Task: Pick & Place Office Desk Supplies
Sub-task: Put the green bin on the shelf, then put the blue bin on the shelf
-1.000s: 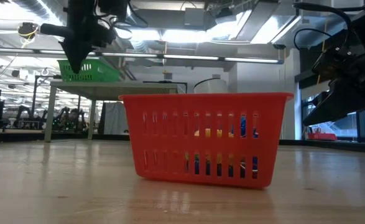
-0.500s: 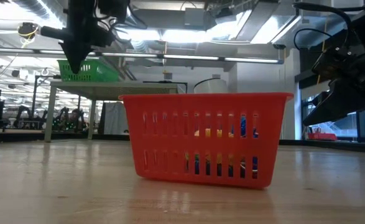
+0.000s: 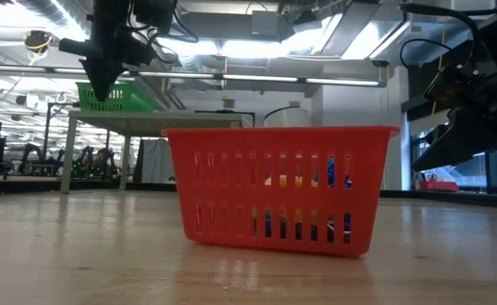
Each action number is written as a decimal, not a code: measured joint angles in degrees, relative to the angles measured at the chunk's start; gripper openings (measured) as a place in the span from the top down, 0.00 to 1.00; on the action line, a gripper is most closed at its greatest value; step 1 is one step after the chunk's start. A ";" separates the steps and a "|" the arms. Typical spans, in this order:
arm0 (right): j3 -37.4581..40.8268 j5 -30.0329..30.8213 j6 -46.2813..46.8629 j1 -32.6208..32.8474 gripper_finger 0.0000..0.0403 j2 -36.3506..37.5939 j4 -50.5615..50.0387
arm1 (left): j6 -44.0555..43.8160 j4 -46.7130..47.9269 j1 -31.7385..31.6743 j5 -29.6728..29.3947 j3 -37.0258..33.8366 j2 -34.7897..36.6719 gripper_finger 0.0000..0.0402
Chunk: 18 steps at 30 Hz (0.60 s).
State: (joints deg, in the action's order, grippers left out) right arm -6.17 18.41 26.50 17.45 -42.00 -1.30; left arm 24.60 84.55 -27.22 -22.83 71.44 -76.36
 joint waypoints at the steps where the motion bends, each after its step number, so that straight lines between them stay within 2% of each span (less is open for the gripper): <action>1: 0.00 0.00 -0.01 0.01 0.72 0.00 -0.01 | 0.00 0.00 0.00 -0.02 0.00 0.00 0.89; 11: -0.01 0.02 0.00 0.00 0.72 0.00 -0.02 | -1.50 -0.63 1.62 -0.44 0.00 1.61 0.72; 18: -0.02 0.04 -0.01 0.01 0.72 0.00 0.00 | -1.53 -2.64 5.51 -4.61 0.02 6.42 0.66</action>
State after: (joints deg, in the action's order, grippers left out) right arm -6.20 18.46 26.49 17.47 -42.00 -1.31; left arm 23.07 81.91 -21.71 -27.44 71.46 -69.94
